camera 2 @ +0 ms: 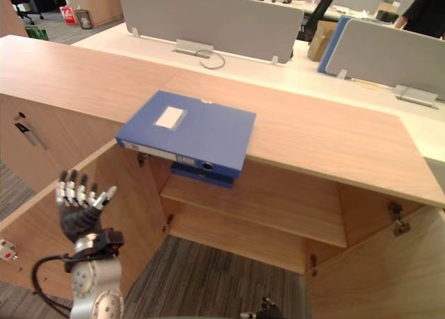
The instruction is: Walk over to the cabinet, pick up the folder, carry it to the office cabinet, place the folder inside the office cabinet, then close the office cabinet door
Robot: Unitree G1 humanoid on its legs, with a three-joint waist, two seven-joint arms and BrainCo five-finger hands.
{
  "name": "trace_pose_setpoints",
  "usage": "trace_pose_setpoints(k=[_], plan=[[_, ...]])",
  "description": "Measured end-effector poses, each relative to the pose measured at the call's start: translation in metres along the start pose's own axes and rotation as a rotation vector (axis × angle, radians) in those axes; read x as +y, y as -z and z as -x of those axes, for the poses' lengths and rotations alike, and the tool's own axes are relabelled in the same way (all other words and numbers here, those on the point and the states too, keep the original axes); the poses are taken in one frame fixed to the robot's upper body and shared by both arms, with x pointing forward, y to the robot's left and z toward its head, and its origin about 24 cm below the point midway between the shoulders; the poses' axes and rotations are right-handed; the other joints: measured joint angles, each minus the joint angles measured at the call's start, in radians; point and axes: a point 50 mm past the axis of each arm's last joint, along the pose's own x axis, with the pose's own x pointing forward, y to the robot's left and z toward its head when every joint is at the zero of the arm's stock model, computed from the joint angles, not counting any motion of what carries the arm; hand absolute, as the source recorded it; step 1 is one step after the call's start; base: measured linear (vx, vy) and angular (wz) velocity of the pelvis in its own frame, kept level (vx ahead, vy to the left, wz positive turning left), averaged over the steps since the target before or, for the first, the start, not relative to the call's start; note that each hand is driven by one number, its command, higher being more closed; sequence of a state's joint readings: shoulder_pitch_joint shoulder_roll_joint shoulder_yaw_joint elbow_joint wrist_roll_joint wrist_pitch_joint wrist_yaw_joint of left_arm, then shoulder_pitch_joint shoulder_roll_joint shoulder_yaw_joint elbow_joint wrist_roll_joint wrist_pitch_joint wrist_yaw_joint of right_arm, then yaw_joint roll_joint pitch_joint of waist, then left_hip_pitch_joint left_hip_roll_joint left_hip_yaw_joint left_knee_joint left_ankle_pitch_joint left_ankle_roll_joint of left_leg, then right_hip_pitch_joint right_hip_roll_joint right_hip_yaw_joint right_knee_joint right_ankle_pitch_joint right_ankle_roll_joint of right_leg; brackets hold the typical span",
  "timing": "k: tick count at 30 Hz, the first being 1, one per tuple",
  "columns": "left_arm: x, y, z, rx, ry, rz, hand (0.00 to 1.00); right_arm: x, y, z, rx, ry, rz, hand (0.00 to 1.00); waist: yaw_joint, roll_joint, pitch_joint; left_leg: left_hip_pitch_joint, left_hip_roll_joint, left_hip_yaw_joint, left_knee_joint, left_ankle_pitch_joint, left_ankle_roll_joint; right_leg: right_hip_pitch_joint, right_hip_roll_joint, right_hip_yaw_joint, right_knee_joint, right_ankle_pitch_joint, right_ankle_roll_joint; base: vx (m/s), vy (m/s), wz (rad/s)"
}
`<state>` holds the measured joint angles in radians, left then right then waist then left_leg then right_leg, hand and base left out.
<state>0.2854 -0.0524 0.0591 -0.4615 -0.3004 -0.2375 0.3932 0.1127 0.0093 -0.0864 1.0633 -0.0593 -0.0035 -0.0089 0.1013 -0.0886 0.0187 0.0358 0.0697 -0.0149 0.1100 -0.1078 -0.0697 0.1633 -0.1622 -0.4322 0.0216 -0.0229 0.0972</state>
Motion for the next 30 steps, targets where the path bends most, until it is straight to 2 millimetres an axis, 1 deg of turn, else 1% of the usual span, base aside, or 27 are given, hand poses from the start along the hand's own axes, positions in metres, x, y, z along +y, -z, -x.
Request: trace_pose_setpoints(k=[3, 5, 6, 8, 9, 10, 11, 12, 14, 15, 16, 17, 19, 20, 22, 24, 27, 30], plan=[[-0.011, -0.017, -0.002, -0.144, 0.010, -0.168, 0.00, 0.002, 0.000, 0.000, -0.001, -0.007, 0.012, 0.00, 0.000, -0.003, -0.006, 0.000, -0.001, 0.002, -0.004, 0.004, 0.000, -0.003, -0.001, 0.002, -0.001, 0.000, 0.000, -0.06, 0.012, -0.03], [-0.023, -0.021, -0.002, -0.245, 0.032, -0.322, 0.00, 0.008, -0.001, 0.000, -0.006, -0.031, 0.067, 0.00, 0.001, -0.011, -0.015, -0.004, -0.002, 0.010, -0.003, 0.006, -0.002, -0.005, 0.001, 0.015, -0.019, 0.000, 0.000, -0.04, 0.008, -0.13], [-0.026, -0.021, -0.002, -0.260, 0.038, -0.354, 0.00, 0.008, -0.001, 0.000, -0.010, -0.033, 0.071, 0.00, -0.001, -0.011, -0.015, -0.005, -0.002, 0.012, -0.002, 0.006, -0.002, -0.007, 0.002, 0.021, -0.021, 0.000, 0.000, -0.04, 0.007, -0.15], [-0.037, -0.020, -0.001, -0.322, 0.071, -0.487, 0.00, 0.008, -0.002, 0.000, -0.016, -0.032, 0.072, 0.00, -0.006, -0.011, -0.024, -0.018, -0.002, 0.019, 0.003, 0.010, -0.005, -0.018, 0.005, 0.031, -0.035, 0.000, 0.000, -0.03, 0.004, -0.11], [-0.039, -0.018, -0.001, -0.330, 0.082, -0.511, 0.00, 0.008, -0.002, 0.000, -0.017, -0.032, 0.076, 0.00, -0.007, -0.010, -0.026, -0.018, -0.002, 0.022, 0.003, 0.011, -0.006, -0.023, 0.006, 0.034, -0.036, 0.000, 0.000, -0.01, -0.001, -0.11], [-0.042, -0.013, -0.002, -0.342, 0.109, -0.575, 0.00, 0.007, -0.002, 0.000, -0.021, -0.030, 0.081, 0.00, -0.007, -0.011, -0.029, -0.018, -0.001, 0.026, 0.002, 0.014, -0.007, -0.027, 0.010, 0.042, -0.036, 0.000, -0.001, 0.00, -0.004, -0.14], [-0.043, -0.006, -0.003, -0.343, 0.130, -0.653, 0.00, 0.006, -0.001, 0.000, -0.019, -0.030, 0.082, 0.00, -0.008, -0.004, -0.032, -0.018, 0.000, 0.031, 0.001, 0.014, -0.007, -0.033, 0.017, 0.050, -0.036, 0.001, -0.001, -0.01, -0.004, -0.16], [-0.042, -0.002, -0.004, -0.344, 0.140, -0.699, 0.00, 0.006, -0.001, 0.000, -0.018, -0.030, 0.084, 0.00, -0.010, -0.004, -0.035, -0.017, 0.002, 0.034, 0.000, 0.014, -0.007, -0.035, 0.019, 0.054, -0.036, 0.001, -0.002, -0.02, -0.001, -0.15], [-0.035, 0.018, -0.009, -0.371, 0.209, -0.958, 0.00, 0.005, -0.002, 0.000, -0.020, -0.031, 0.093, 0.00, -0.020, -0.001, -0.036, -0.008, 0.005, 0.040, -0.020, 0.026, -0.009, -0.036, 0.024, 0.055, -0.044, 0.007, -0.011, -0.03, 0.010, -0.10], [-0.031, 0.023, -0.011, -0.375, 0.232, -1.042, 0.00, 0.005, -0.003, -0.001, -0.022, -0.031, 0.099, 0.00, -0.030, 0.001, -0.035, 0.001, 0.005, 0.044, -0.034, 0.033, -0.008, -0.037, 0.025, 0.057, -0.045, 0.010, -0.014, -0.04, 0.014, -0.09], [-0.028, 0.026, -0.013, -0.381, 0.244, -1.094, 0.00, 0.003, -0.004, -0.001, -0.024, -0.027, 0.102, 0.00, -0.032, 0.004, -0.034, 0.006, 0.005, 0.050, -0.042, 0.037, -0.007, -0.039, 0.025, 0.060, -0.047, 0.011, -0.016, -0.06, 0.024, -0.20], [-0.023, 0.030, -0.019, -0.413, 0.267, -1.212, 0.00, 0.001, -0.005, -0.001, -0.029, -0.026, 0.112, 0.00, -0.034, 0.008, -0.033, 0.020, 0.004, 0.060, -0.061, 0.045, -0.006, -0.041, 0.024, 0.070, -0.049, 0.014, -0.019, -0.07, 0.043, -0.17], [-0.019, 0.030, -0.027, -0.456, 0.277, -1.304, 0.00, 0.002, -0.007, -0.001, -0.038, -0.032, 0.125, 0.00, -0.043, 0.011, -0.034, 0.024, 0.001, 0.061, -0.075, 0.055, -0.003, -0.044, 0.022, 0.074, -0.050, 0.016, -0.021, -0.07, 0.062, -0.08], [-0.015, 0.029, -0.036, -0.494, 0.279, -1.392, 0.00, 0.003, -0.009, -0.002, -0.044, -0.041, 0.169, 0.00, -0.050, 0.011, -0.033, 0.027, -0.001, 0.064, -0.082, 0.060, -0.001, -0.046, 0.022, 0.077, -0.055, 0.022, -0.022, -0.05, 0.055, -0.03], [-0.009, 0.028, -0.046, -0.522, 0.282, -1.469, 0.00, 0.003, -0.011, -0.002, -0.049, -0.045, 0.179, 0.00, -0.054, 0.012, -0.033, 0.034, -0.004, 0.069, -0.096, 0.067, 0.001, -0.042, 0.021, 0.080, -0.068, 0.031, -0.022, -0.05, 0.050, -0.08], [-0.002, 0.027, -0.060, -0.555, 0.282, -1.579, 0.00, 0.003, -0.012, -0.002, -0.062, -0.046, 0.181, 0.00, -0.060, 0.015, -0.031, 0.035, -0.011, 0.073, -0.108, 0.076, 0.004, -0.043, 0.019, 0.084, -0.085, 0.042, -0.021, -0.04, 0.057, -0.06], [0.005, 0.026, -0.072, -0.585, 0.291, -1.689, 0.00, 0.002, -0.015, -0.003, -0.071, -0.056, 0.190, 0.00, -0.068, 0.022, -0.025, 0.036, -0.014, 0.077, -0.111, 0.078, 0.005, -0.045, 0.016, 0.088, -0.086, 0.044, -0.023, -0.03, 0.070, -0.03], [0.006, 0.022, -0.079, -0.619, 0.292, -1.739, 0.00, 0.001, -0.017, -0.003, -0.082, -0.059, 0.211, 0.00, -0.074, 0.026, -0.022, 0.036, -0.014, 0.081, -0.113, 0.078, 0.005, -0.047, 0.017, 0.093, -0.087, 0.044, -0.023, 0.00, 0.032, -0.04]])
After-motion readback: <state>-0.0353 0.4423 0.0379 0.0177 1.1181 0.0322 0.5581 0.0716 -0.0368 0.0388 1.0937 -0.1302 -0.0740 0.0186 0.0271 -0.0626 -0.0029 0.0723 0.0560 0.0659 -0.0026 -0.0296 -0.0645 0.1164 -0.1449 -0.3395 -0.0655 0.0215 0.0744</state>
